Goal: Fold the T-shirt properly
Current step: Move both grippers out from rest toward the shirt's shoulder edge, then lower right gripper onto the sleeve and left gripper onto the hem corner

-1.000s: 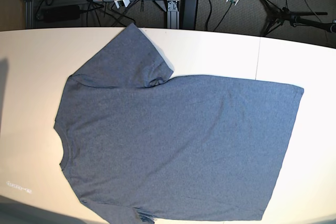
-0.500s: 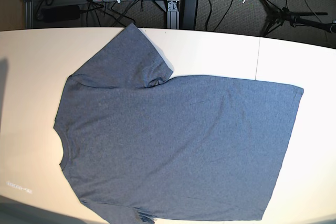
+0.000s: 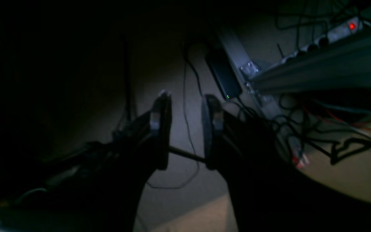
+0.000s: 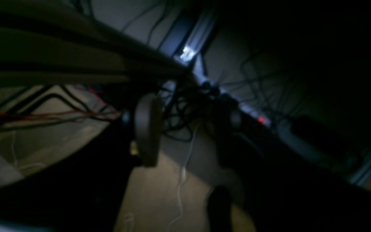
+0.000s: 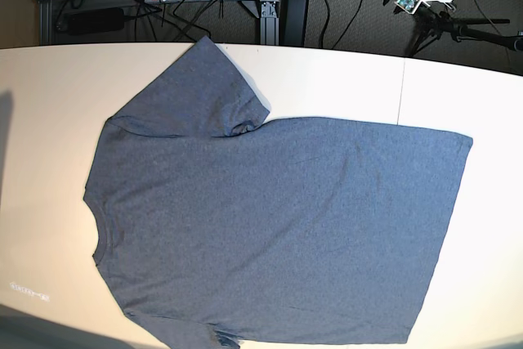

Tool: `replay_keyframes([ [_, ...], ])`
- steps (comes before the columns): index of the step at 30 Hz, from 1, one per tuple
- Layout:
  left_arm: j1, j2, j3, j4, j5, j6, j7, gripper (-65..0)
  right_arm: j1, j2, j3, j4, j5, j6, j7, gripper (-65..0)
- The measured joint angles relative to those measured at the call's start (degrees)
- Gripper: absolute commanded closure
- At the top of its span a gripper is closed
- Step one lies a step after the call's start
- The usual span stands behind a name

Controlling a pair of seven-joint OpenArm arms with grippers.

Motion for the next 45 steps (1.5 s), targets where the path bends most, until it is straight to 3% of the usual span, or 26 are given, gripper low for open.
replay_keyframes([
  [7,5.0,-1.8,-5.5,11.5,0.4,0.1,0.6,-19.6,-3.2,6.2,0.0,14.7,0.0,0.1,-4.0,-27.3],
  [12,5.4,-5.7,-5.9,19.3,4.4,0.6,2.5,-19.6,-3.1,10.9,0.0,22.6,-2.5,0.1,-4.6,-27.3],
  [17,5.4,-9.8,-5.8,23.9,6.3,7.0,2.6,-19.6,-0.1,15.0,-0.1,26.0,-4.8,0.1,-4.8,-27.4],
  [19,5.4,-11.0,-5.9,24.2,6.3,7.7,2.6,-19.6,2.3,16.6,-0.1,26.1,-5.0,0.1,-4.8,-27.6],
  [21,5.5,-11.7,-5.8,24.2,6.3,7.7,2.6,-19.6,5.4,18.9,-0.9,26.1,-6.4,0.1,-4.8,-35.0],
  [23,5.5,-12.3,-5.8,24.2,6.3,7.7,2.6,-19.6,9.0,21.8,-3.1,26.1,-8.9,0.3,-4.7,-41.8],
  [30,5.3,-14.3,-5.8,24.2,6.3,7.8,2.6,-19.6,20.7,29.2,-14.7,25.2,-11.0,0.7,-4.3,-42.5],
  [39,5.3,-19.6,-5.8,24.2,7.6,7.8,2.6,-19.6,32.3,35.0,-28.0,17.7,-13.4,1.2,-3.5,-42.4],
  [45,3.7,-20.8,-5.8,24.2,7.7,7.8,2.8,-19.6,33.8,36.7,-29.8,17.7,-13.4,1.2,-3.7,-42.4],
])
